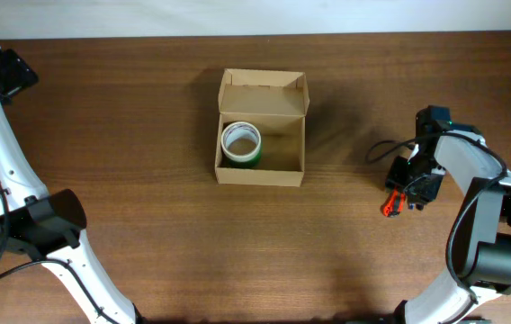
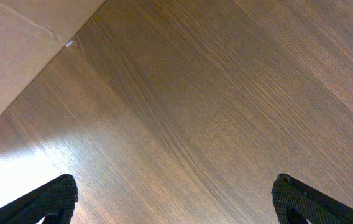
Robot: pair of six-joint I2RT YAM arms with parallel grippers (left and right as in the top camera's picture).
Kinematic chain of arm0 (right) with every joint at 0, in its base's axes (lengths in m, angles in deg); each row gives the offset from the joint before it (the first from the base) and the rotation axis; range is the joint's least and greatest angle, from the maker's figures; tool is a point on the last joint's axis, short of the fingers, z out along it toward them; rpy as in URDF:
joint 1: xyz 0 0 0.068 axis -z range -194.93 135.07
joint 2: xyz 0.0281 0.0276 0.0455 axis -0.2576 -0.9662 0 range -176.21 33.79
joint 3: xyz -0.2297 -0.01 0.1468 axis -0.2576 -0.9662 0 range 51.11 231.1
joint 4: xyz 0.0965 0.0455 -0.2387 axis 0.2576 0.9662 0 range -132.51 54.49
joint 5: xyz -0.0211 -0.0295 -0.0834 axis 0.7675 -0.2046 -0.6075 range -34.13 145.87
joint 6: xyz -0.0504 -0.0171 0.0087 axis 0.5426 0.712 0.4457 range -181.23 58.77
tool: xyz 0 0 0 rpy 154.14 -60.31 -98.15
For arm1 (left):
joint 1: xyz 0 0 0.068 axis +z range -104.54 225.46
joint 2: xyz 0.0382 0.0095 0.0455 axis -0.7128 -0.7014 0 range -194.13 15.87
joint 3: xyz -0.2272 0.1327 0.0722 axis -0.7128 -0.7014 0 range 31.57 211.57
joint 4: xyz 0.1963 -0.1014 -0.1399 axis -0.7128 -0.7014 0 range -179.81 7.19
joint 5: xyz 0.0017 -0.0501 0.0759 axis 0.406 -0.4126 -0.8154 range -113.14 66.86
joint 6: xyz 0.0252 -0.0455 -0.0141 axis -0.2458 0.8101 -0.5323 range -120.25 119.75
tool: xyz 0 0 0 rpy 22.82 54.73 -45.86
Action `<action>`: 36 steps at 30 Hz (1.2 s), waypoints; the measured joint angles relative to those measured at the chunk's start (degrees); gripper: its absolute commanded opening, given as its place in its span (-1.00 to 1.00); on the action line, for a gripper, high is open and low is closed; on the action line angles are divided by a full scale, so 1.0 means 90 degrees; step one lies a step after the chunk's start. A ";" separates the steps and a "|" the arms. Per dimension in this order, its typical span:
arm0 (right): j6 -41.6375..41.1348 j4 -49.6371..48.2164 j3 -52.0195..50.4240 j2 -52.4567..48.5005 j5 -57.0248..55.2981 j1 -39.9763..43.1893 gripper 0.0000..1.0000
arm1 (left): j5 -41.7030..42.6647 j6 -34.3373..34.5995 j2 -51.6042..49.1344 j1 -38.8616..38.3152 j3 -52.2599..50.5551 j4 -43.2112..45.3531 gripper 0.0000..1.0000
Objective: Pack container
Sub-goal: 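Move the right gripper to the orange box cutter and grasp it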
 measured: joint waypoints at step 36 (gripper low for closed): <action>0.1188 0.0544 0.1620 -0.0243 0.0049 -0.0903 -0.02 | 0.0000 0.0002 0.0002 0.0000 -0.0002 0.0002 1.00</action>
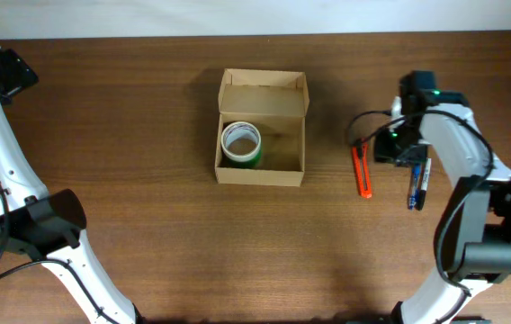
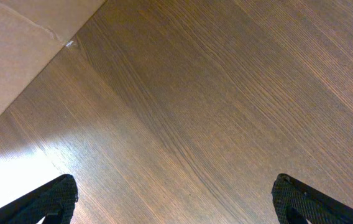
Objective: Pack container
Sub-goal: 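Move the right gripper to the orange box cutter and grasp it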
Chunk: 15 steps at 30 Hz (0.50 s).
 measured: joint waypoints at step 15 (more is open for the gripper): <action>0.0078 -0.0418 0.0019 -0.1003 -0.0053 -0.0376 -0.02 | 0.0002 0.0000 0.0000 0.0000 0.0000 0.0002 1.00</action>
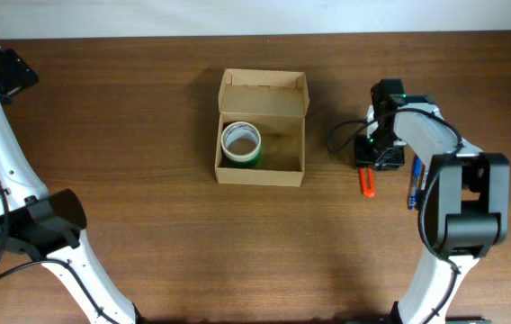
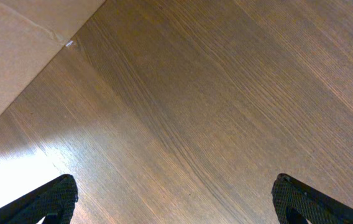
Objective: Pack container
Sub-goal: 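Move the right gripper to the orange box cutter and grasp it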
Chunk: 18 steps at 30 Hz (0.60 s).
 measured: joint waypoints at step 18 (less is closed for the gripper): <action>-0.0010 0.0117 0.0117 -0.0046 -0.0109 -0.0039 -0.85 | -0.0002 0.0000 0.0000 0.0000 0.0000 -0.0002 1.00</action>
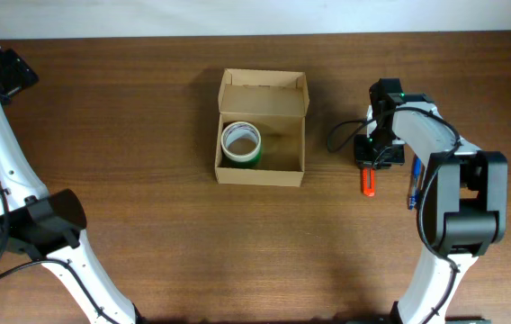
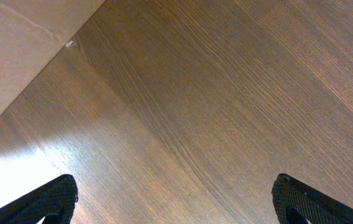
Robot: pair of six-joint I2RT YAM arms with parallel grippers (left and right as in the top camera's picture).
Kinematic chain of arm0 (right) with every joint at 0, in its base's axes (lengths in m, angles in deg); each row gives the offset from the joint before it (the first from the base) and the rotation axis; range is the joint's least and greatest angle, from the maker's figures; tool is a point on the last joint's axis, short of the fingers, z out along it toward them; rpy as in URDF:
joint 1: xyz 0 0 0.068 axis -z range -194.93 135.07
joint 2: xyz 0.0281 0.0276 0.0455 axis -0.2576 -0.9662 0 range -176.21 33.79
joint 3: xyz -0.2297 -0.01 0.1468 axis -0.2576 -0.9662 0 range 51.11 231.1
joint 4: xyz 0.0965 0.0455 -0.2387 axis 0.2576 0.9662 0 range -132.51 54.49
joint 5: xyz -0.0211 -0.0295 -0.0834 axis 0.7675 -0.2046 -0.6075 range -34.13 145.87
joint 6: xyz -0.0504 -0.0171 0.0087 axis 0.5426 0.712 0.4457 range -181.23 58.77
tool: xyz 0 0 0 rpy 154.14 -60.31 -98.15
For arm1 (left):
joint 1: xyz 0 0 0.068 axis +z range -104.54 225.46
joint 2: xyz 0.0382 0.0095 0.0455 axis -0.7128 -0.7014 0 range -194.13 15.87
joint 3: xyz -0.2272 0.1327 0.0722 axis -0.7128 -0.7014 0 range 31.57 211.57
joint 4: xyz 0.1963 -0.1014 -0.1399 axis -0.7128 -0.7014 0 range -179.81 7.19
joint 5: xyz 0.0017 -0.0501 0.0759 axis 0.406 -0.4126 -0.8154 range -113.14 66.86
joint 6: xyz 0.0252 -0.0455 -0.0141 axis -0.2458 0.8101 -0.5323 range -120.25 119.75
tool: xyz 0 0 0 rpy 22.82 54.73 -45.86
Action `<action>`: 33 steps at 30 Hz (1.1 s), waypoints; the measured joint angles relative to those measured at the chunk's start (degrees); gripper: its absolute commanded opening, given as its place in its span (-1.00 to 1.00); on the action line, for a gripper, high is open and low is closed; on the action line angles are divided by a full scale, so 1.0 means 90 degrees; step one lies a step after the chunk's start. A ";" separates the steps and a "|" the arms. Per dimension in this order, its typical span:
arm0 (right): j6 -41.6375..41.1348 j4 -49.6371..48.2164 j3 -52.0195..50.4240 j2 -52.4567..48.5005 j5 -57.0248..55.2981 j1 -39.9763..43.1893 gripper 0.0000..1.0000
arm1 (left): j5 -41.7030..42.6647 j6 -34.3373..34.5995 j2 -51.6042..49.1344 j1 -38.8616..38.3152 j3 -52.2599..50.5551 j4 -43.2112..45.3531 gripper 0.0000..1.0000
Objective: Pack container
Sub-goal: 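Move the right gripper to the orange box cutter and grasp it, then carry the orange box cutter into the box and release it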
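Observation:
An open cardboard box (image 1: 261,166) stands at the table's middle, and a green tape roll (image 1: 240,144) lies in its left half. To the right of the box lies an orange-red tool (image 1: 367,184). My right gripper (image 1: 373,153) sits over the tool's far end and hides it; the overhead view does not show how the jaws stand. A blue pen (image 1: 412,187) lies just right of the tool. My left gripper (image 2: 173,208) is open, its fingertips (image 2: 47,198) wide apart over bare wood at the far left.
The right arm's black cable (image 1: 341,137) loops between the box and the right gripper. In the left wrist view a tan flat surface (image 2: 15,43) fills the upper left corner. Dark wooden table (image 1: 147,234) lies all round the box.
My right gripper was first at the right side, with a bit of orange showing beside it. Then it was farther back and left, with the orange-red tool and the pen lying uncovered. After that it sat over the tool's far end, where it remains. The left arm never moved.

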 measured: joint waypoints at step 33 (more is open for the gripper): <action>0.3257 0.3599 0.5217 -0.0010 -0.0039 -0.3623 -0.92 | 0.0000 0.0000 -0.0002 0.0000 0.0000 0.0000 1.00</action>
